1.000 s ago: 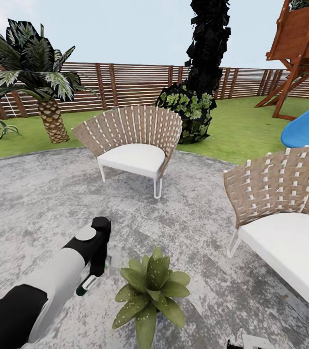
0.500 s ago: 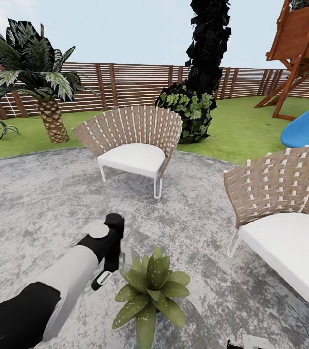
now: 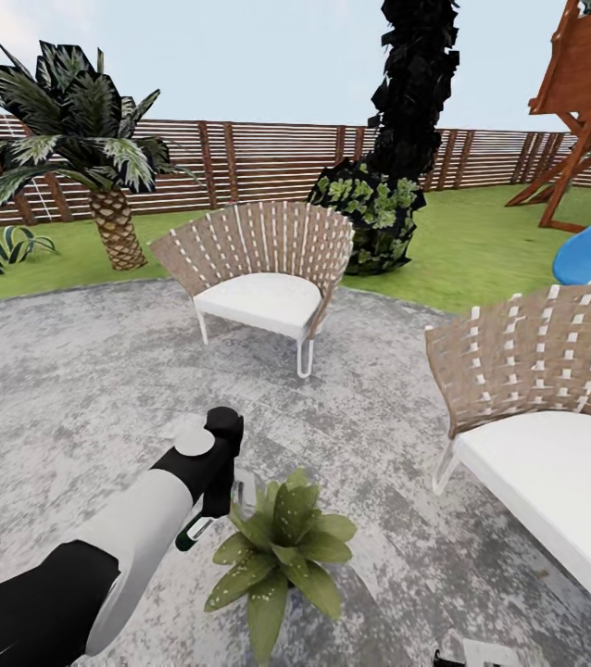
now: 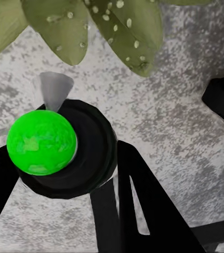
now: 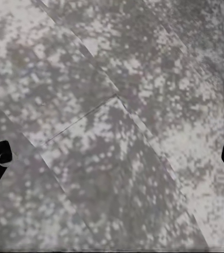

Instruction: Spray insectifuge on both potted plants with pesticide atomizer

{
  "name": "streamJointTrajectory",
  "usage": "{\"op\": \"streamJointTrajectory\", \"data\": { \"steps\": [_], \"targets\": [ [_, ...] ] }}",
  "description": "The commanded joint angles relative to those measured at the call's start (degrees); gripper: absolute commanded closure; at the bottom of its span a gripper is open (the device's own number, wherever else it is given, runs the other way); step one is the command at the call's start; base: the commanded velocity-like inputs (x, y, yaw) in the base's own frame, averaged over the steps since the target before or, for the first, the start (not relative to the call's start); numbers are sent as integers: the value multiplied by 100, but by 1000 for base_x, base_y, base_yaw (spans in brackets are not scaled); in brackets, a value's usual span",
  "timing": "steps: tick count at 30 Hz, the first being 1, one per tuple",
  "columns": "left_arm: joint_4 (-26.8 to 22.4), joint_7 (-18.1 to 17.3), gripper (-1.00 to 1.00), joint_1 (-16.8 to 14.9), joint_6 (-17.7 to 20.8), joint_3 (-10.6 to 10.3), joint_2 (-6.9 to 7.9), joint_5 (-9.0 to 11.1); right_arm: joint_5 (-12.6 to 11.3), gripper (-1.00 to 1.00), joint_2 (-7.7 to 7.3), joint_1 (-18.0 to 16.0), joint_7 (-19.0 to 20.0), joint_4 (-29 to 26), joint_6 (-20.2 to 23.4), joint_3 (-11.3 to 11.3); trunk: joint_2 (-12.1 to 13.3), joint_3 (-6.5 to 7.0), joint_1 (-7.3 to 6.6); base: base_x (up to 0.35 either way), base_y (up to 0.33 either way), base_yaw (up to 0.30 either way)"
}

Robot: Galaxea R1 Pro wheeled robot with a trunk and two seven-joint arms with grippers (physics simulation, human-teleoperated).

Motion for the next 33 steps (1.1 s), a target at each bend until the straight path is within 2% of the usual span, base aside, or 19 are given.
{"op": "streamJointTrajectory", "data": {
  "steps": [1,6,12,17,24,33],
  "targets": [
    [-4,-41,100,-4,102,-10,1,-30,-52,-100,1,-3,9,3,-25,15,-2,-5,-4,-252,-181,0],
    [-4,-41,100,-10,170,-19,43,-38,-52,-100,1,-2,9,3,-25,15,-2,-5,-4,-100,-69,10],
    [-4,-41,100,6,182,-13,33,-39,-52,-100,1,-3,9,3,-25,16,-2,-5,-4,-4,-11,234],
    [-4,-41,100,39,188,-12,26,-39,-52,-100,1,-3,9,3,-25,17,-2,-5,-4,-77,-211,164],
    [-4,-41,100,25,188,-12,33,-39,-52,-100,1,-1,9,3,-25,21,-2,-5,-4,-242,-182,38],
    [-4,-41,100,57,197,-7,28,-39,-52,-100,1,0,9,3,-25,23,-2,-5,-4,-35,-20,259]
  ]
}}
